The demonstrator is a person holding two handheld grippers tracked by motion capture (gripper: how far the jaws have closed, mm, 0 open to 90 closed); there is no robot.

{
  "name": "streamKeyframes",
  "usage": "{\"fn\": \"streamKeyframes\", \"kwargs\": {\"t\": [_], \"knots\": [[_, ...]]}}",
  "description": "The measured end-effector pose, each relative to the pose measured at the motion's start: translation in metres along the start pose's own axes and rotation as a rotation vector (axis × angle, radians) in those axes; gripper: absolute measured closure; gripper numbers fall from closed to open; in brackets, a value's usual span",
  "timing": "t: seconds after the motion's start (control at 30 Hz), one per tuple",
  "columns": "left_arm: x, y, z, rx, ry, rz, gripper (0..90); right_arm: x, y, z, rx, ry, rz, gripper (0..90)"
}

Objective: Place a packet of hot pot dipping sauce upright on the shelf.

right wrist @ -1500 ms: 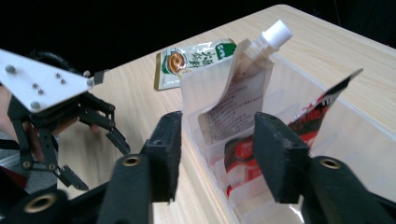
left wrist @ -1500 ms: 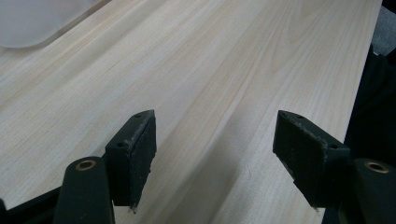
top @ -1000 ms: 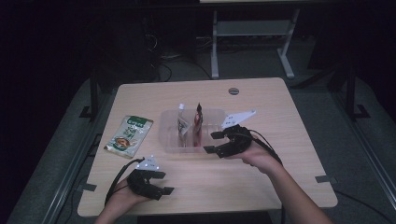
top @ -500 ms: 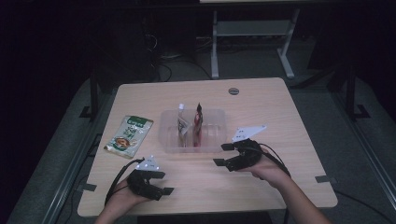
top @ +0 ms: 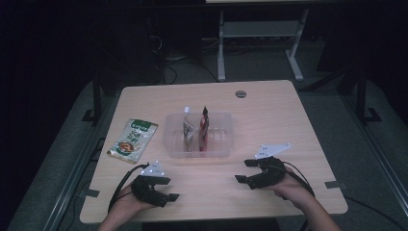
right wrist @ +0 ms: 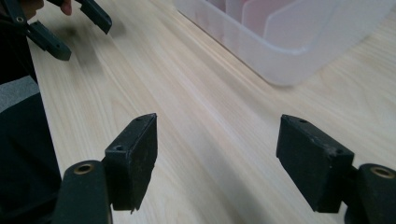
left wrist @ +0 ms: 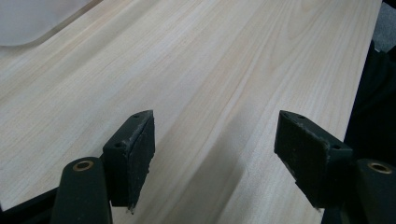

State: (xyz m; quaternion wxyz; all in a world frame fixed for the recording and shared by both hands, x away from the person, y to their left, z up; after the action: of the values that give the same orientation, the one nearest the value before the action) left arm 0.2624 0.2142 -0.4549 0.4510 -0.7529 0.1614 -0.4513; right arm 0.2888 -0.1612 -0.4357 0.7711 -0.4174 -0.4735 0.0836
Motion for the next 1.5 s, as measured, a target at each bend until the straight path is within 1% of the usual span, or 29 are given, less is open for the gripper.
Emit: {"fn": "streamKeyframes", "kwargs": {"t": [0.07, 0.1, 0.13, 0.23, 0.27, 0.3, 0.33, 0.37, 0.43, 0.6, 0.63, 0.67, 0.87, 0.97, 1.1, 1.13, 1.17, 1.2, 1.23, 1.3, 1.37, 1.4, 1.47, 1.5], "knots": [[0.000, 0.000, 0.000, 0.000, -0.008, -0.005, 28.6, -0.003, -0.001, 0.000, -0.004, 0.004, -0.001, 28.1], [-0.001, -0.001, 0.001, 0.004, -0.009, -0.003, 28.6, -0.008, -0.003, -0.001, -0.008, 0.019, -0.003, 26.8], [-0.001, -0.002, 0.002, 0.009, -0.012, -0.010, 28.6, -0.009, -0.003, -0.002, -0.014, 0.015, -0.001, 26.6], [-0.001, -0.005, 0.004, 0.021, -0.021, -0.013, 28.6, -0.011, 0.000, -0.003, -0.075, -0.024, 0.023, 25.7], [-0.001, -0.005, 0.004, 0.021, -0.021, -0.013, 28.6, -0.011, 0.000, -0.003, -0.075, -0.024, 0.023, 25.7], [-0.001, -0.008, 0.006, 0.032, -0.021, -0.020, 28.6, -0.011, 0.002, -0.003, -0.085, -0.029, 0.040, 25.0], [0.000, -0.010, 0.007, 0.038, -0.029, -0.029, 28.6, -0.011, 0.003, -0.003, -0.083, -0.043, 0.039, 25.0], [0.000, -0.012, 0.009, 0.050, -0.026, -0.028, 28.6, -0.012, 0.003, -0.002, -0.081, -0.039, 0.044, 24.9], [0.002, -0.017, 0.011, 0.080, -0.024, -0.030, 28.6, -0.012, 0.004, -0.002, -0.079, -0.056, 0.049, 24.8], [0.007, -0.032, 0.021, 0.138, -0.054, -0.040, 28.6, -0.012, 0.005, 0.000, -0.080, -0.068, 0.058, 24.7], [0.007, -0.032, 0.021, 0.138, -0.054, -0.040, 28.6, -0.012, 0.006, 0.000, -0.082, -0.080, 0.057, 24.8], [0.009, -0.037, 0.026, 0.161, -0.075, -0.046, 28.6, -0.012, 0.006, 0.001, -0.084, -0.078, 0.060, 24.7], [0.015, -0.050, 0.048, 0.238, -0.142, -0.069, 28.7, -0.012, 0.006, 0.003, -0.078, -0.088, 0.061, 24.8], [0.017, -0.055, 0.059, 0.276, -0.162, -0.072, 29.0, -0.012, 0.007, 0.003, -0.079, -0.093, 0.061, 24.8], [0.017, -0.061, 0.076, 0.313, -0.226, -0.094, 29.1, -0.012, 0.007, 0.003, -0.079, -0.093, 0.062, 24.8], [0.017, -0.061, 0.076, 0.313, -0.226, -0.094, 29.2, -0.012, 0.007, 0.003, -0.079, -0.094, 0.065, 24.9], [0.017, -0.063, 0.083, 0.327, -0.249, -0.100, 29.3, -0.012, 0.007, 0.003, -0.079, -0.096, 0.066, 24.9], [0.017, -0.063, 0.087, 0.340, -0.256, -0.096, 29.2, -0.012, 0.007, 0.003, -0.079, -0.098, 0.067, 24.9], [0.017, -0.065, 0.091, 0.357, -0.254, -0.088, 29.2, -0.012, 0.007, 0.003, -0.079, -0.097, 0.066, 24.9], [0.017, -0.067, 0.100, 0.380, -0.267, -0.082, 29.2, -0.012, 0.007, 0.003, -0.078, -0.099, 0.068, 24.9], [0.017, -0.069, 0.109, 0.401, -0.286, -0.090, 29.2, -0.012, 0.007, 0.003, -0.078, -0.101, 0.072, 24.9], [0.016, -0.069, 0.113, 0.413, -0.294, -0.086, 29.1, -0.012, 0.007, 0.003, -0.080, -0.103, 0.073, 25.0], [0.016, -0.070, 0.122, 0.447, -0.296, -0.077, 29.0, -0.012, 0.007, 0.003, -0.083, -0.105, 0.075, 24.9], [0.016, -0.070, 0.122, 0.447, -0.296, -0.077, 29.0, -0.012, 0.007, 0.003, -0.083, -0.105, 0.075, 24.9]]}}
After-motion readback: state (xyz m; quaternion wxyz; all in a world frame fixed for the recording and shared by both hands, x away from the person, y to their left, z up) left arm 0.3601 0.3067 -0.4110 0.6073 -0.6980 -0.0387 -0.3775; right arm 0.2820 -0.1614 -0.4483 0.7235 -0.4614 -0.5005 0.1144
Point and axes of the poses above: each handheld gripper's, and its own axes: y roughly forward along the jaws, x roughly out of its top, z roughly to its left, the point moved 1 cm from there along y, roughly forward along the jaws, and after that the axes turned 7 degrees about z, right-handed, at the moved point
